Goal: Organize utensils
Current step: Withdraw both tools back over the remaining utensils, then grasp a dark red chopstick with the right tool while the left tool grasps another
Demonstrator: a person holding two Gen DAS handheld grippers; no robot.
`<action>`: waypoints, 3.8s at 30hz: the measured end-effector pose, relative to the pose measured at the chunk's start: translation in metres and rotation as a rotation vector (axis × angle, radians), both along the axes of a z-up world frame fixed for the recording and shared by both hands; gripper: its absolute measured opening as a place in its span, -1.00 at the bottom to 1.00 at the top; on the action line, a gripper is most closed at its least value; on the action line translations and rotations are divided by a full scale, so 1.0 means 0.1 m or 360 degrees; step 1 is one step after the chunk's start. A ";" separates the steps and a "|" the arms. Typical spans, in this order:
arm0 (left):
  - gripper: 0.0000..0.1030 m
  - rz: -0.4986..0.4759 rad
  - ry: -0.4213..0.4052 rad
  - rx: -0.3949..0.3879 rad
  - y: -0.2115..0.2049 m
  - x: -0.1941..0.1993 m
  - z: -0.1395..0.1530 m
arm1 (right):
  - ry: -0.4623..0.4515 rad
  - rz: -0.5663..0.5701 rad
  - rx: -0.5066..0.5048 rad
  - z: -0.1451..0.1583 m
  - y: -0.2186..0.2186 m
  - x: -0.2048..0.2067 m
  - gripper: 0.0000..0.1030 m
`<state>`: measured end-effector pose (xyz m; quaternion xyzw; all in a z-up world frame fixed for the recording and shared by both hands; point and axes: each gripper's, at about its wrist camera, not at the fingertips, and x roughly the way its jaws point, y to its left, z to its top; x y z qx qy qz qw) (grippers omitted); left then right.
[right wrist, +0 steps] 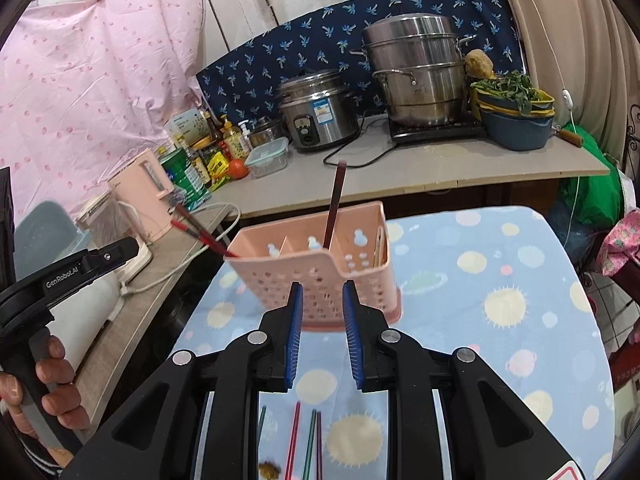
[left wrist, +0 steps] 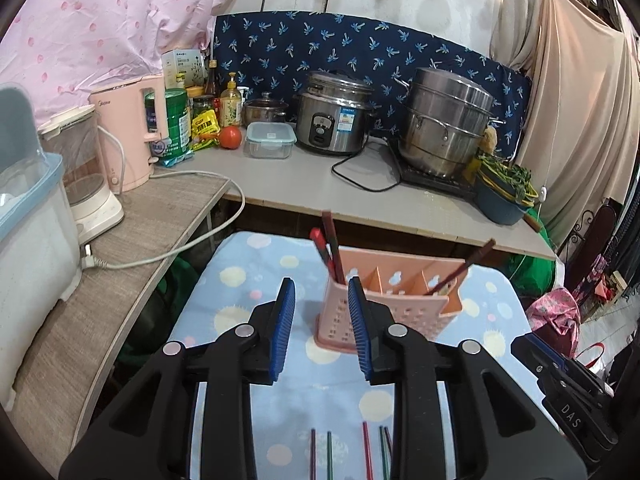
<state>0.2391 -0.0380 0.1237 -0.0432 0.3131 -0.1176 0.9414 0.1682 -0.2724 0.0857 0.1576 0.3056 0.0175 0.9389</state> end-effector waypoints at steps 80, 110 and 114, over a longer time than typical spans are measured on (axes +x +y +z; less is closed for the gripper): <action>-0.12 -0.0227 0.0735 0.0260 0.23 -1.77 -1.97 | 0.0597 0.0152 -0.0107 -1.56 0.65 -1.63 -0.86; -0.86 -0.0325 0.0748 0.0277 0.16 -1.90 -1.96 | 0.0599 0.0150 -0.0099 -1.56 0.64 -1.62 -0.86; -0.86 -0.0298 0.0740 0.0262 0.19 -1.86 -1.92 | 0.0590 0.0143 -0.0093 -1.54 0.63 -1.61 -0.86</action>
